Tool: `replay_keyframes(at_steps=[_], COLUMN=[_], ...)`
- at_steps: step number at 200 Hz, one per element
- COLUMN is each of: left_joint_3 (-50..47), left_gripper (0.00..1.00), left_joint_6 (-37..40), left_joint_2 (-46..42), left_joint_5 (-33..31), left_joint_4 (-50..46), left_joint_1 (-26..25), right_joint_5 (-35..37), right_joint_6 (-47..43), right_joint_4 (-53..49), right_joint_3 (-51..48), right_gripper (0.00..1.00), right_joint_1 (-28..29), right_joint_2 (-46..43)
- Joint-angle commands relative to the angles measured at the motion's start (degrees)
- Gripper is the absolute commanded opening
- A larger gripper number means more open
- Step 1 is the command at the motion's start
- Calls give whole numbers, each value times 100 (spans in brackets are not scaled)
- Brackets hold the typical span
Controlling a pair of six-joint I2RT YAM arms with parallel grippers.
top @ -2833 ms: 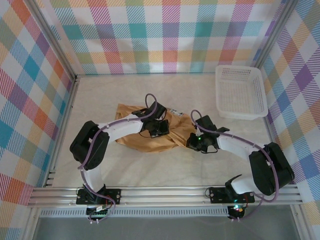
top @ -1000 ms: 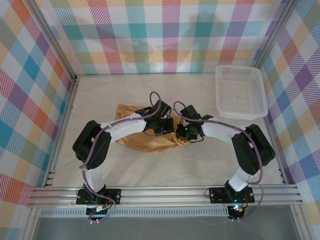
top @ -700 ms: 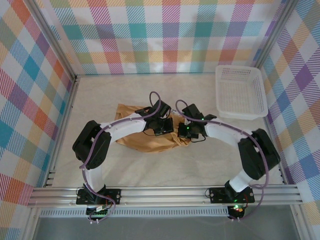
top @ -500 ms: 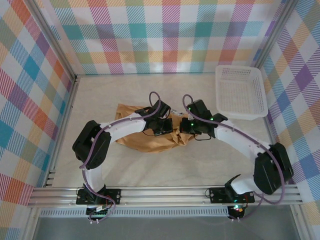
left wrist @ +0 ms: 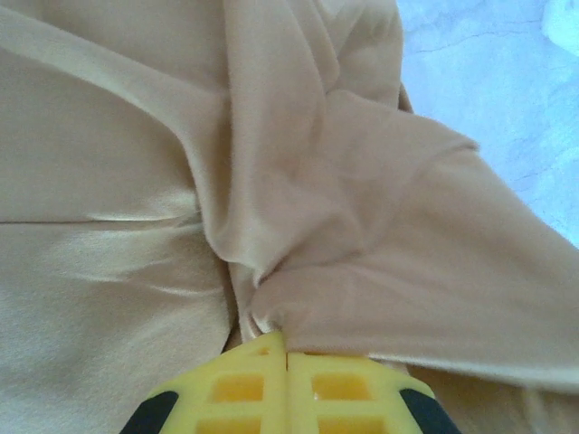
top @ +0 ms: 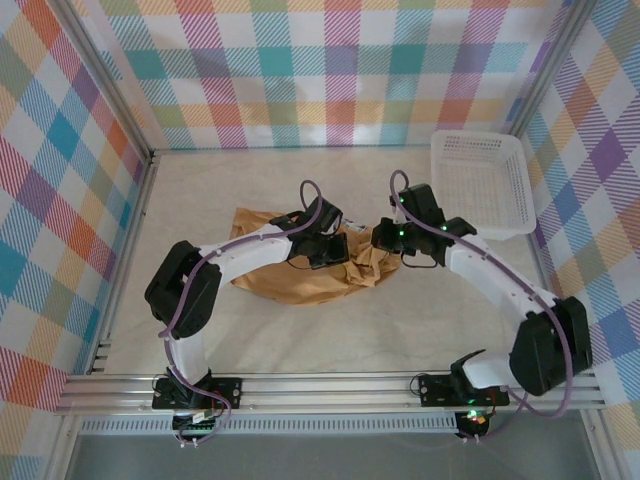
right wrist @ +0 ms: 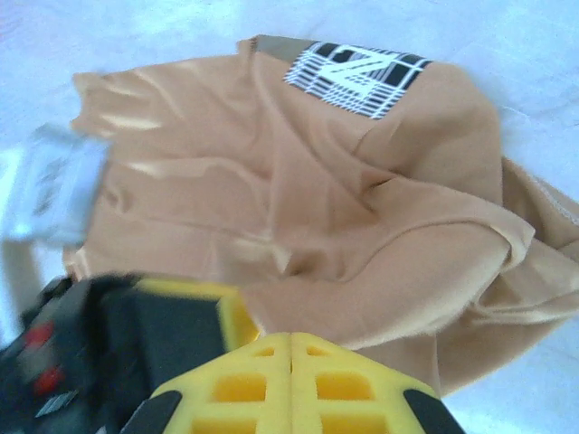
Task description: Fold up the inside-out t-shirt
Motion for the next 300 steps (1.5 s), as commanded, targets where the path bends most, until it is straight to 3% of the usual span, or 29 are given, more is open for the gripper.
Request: replay_keyframes(at_steps=[1,12,32,62,109,137,155,246,262,300], left_joint_3=[119,155,223,226,277,278,261,201,198,189], left_gripper=[0,0,0,0,0,0,0,0,0,0], left_joint_6=[-175,-244,-295,-281,-252,-241,-237,-177,-171,-127], left_joint_2=[73,141,236,267,285,260,220,92,75,55], left_joint_5=[261,359,424,420,407,382,365,319,319,283], left_joint_4=[293,394,445,445,373,331,313,225,217,190], left_joint_1=[36,34,25,31,30,25,25,25,27,26], right_joint_5=[-392,-400,-322,-220,51,-26,35,612,723,675], right_joint_6=[28,6,36,99,486,755,829,779,762,642], right_joint_4=[187,-31,-48,-342,-791,-632,-585,-651,-654,-784], right_joint_3=[207,377,196,-78,-176,-241,-91,686,718,856], right_gripper=[16,27,30,31,28,31,41,41,37,0], right_joint_1=[-150,-144,-103,4,344,394,394,291,242,139], right_joint_2=[968,1182,768,154,63,324,672,1824,1866,1815])
